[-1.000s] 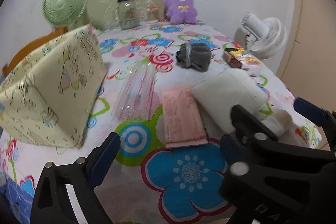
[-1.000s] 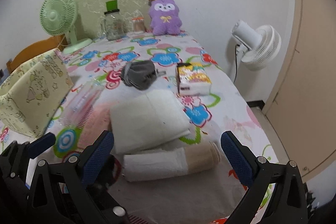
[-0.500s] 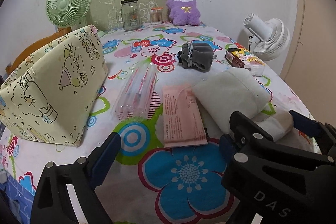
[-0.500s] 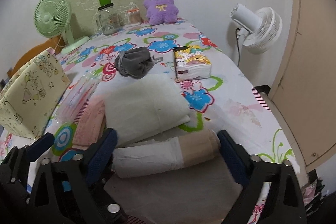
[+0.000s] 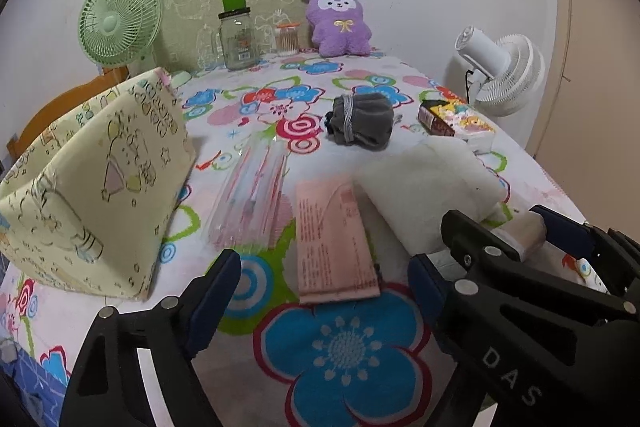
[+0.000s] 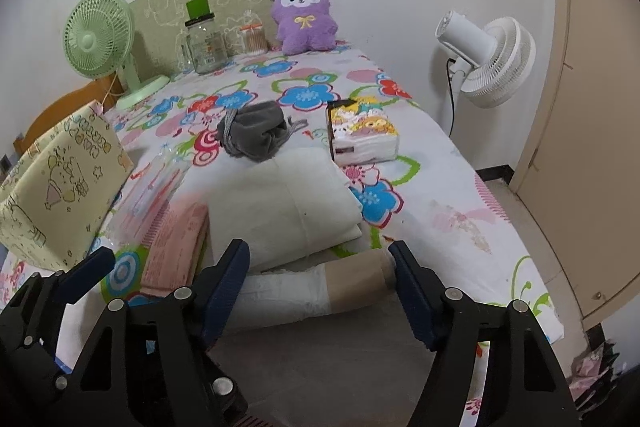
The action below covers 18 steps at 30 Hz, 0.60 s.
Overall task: Organize soft objects
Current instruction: 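Grasp the pink packet with the left tool while the right tool grasps the white towel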
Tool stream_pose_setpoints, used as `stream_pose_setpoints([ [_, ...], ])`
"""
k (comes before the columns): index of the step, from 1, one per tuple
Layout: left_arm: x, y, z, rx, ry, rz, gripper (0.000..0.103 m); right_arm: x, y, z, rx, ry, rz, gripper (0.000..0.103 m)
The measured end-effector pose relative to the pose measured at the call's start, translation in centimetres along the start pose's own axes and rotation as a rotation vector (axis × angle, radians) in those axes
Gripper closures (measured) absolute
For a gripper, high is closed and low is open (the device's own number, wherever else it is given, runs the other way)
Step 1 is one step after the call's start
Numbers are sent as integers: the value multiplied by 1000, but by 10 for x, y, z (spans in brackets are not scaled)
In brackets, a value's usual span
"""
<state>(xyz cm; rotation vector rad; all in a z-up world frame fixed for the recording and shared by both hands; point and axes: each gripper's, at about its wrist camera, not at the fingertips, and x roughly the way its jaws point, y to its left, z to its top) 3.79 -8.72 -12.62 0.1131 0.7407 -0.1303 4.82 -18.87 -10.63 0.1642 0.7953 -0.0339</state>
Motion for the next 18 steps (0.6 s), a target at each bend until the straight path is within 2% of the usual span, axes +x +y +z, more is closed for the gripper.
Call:
stream_pose_setpoints([
  [3, 3, 0, 4, -3, -3, -5, 18, 2, -1, 4, 4, -5, 2, 29],
  [11, 17, 6, 10, -54, 51, -64, 38, 10, 2, 15, -41, 9, 29, 28],
  [14, 18, 5, 12, -44, 54, -72, 50, 16, 7, 20, -74, 13, 26, 25],
  [18, 19, 7, 14, -47, 60, -76, 62, 20, 13, 24, -101, 8, 37, 15],
])
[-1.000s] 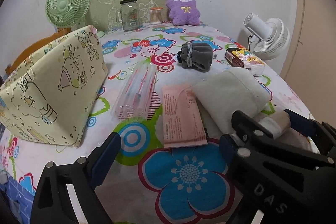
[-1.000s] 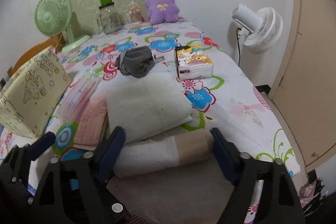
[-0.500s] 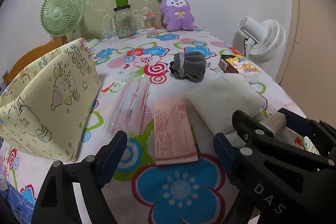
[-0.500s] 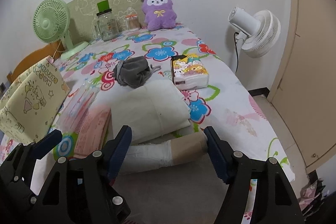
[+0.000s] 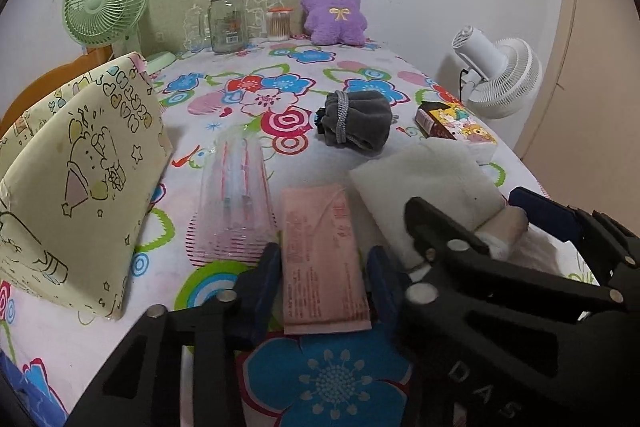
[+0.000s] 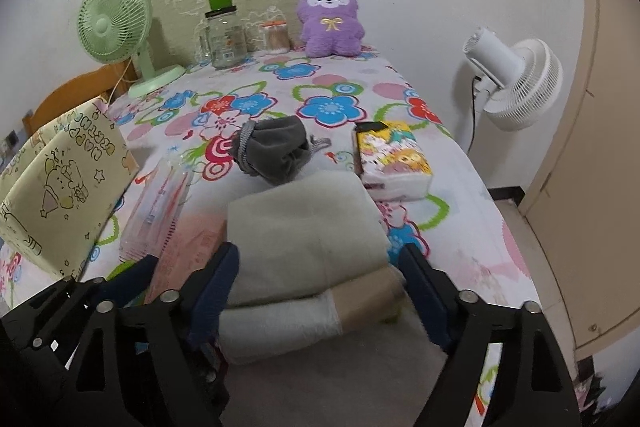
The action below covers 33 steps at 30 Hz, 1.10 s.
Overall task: Organize soft objects
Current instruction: 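Grasp the pink packet with the left tool while the right tool grasps the white towel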
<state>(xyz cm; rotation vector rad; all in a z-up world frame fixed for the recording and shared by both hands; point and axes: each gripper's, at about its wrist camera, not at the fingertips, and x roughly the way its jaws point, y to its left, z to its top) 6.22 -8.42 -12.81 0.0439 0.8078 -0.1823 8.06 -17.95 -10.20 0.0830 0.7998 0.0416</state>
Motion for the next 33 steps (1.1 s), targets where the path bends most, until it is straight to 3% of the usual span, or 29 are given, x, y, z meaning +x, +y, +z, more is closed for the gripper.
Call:
stream_pose_setpoints([
  [4, 2, 4, 4, -11, 7, -4, 62, 5, 6, 6, -27, -12, 4, 10],
  [11, 3, 9, 4, -14, 6, 22, 62, 25, 4, 7, 8, 59, 57, 12],
  [22, -5, 9, 1, -17, 5, 18, 63, 15, 11, 3, -15, 70, 96, 51],
  [25, -11, 7, 1, -11, -8, 18, 63, 10, 12, 2, -10, 64, 116, 55],
  [33, -29, 6, 7, -11, -53, 18, 63, -13, 18, 11, -17, 16, 116, 56],
])
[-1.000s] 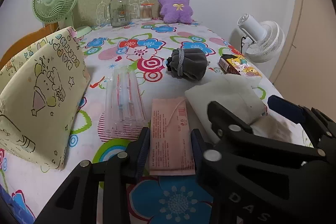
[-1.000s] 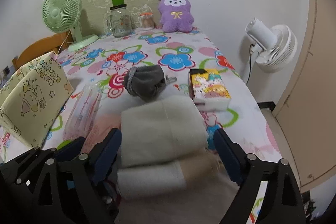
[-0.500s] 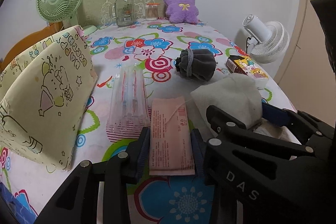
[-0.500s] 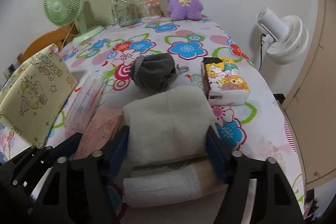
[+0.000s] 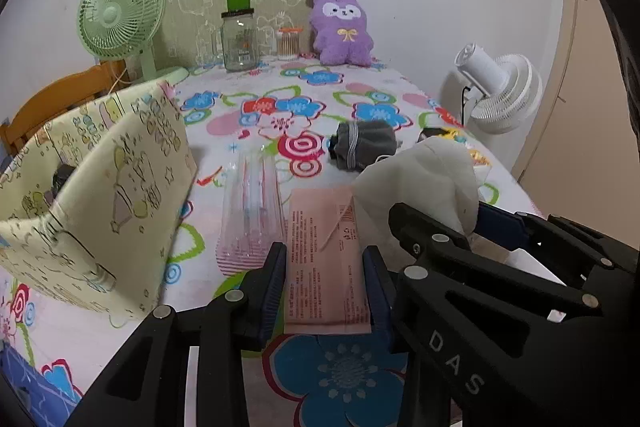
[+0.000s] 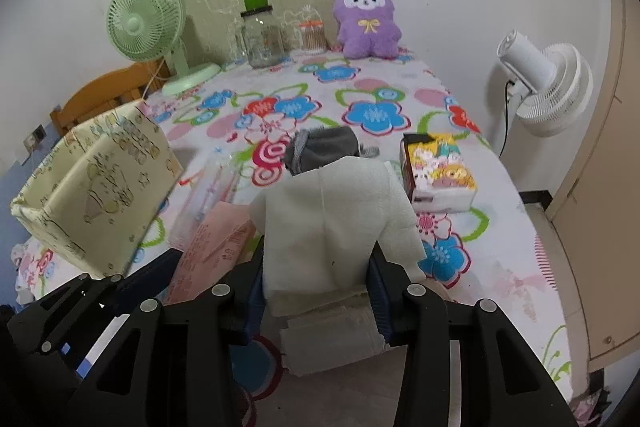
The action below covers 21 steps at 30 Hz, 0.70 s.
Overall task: Organize soft objects
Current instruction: 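Grasp the pink packet with the left tool while the right tool grasps the white towel, then carry the pink packet and white towel toward the fabric box with both tools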
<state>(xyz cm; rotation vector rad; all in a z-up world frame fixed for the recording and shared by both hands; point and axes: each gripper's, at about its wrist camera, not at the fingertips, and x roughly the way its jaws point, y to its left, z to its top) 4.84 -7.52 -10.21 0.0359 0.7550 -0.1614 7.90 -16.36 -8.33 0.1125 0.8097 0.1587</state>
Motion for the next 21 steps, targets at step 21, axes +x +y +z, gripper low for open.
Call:
stream_pose_setpoints([
  [21, -45, 2, 35, 25, -77, -4, 63, -51, 12, 34, 12, -103, -64, 56],
])
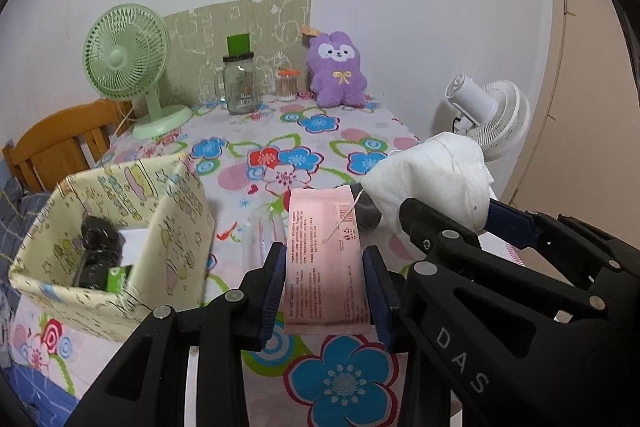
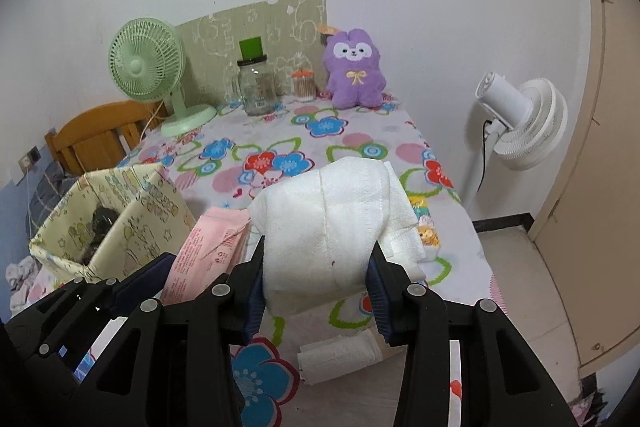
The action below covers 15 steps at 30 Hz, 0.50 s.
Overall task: Organize soft objects
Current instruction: 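Carry the pink packet and white towel toward the fabric box with both tools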
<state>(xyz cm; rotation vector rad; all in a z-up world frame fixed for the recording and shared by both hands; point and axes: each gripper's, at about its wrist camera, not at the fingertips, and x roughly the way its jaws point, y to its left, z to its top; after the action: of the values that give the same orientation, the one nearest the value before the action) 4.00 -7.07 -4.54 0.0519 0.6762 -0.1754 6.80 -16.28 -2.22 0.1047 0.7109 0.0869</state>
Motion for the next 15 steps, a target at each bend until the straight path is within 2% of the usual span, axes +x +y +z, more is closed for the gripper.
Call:
stream_pose_setpoints([
  [15, -21, 19, 25, 20, -56, 18, 63, -22, 23, 28, 3, -45, -26, 56],
])
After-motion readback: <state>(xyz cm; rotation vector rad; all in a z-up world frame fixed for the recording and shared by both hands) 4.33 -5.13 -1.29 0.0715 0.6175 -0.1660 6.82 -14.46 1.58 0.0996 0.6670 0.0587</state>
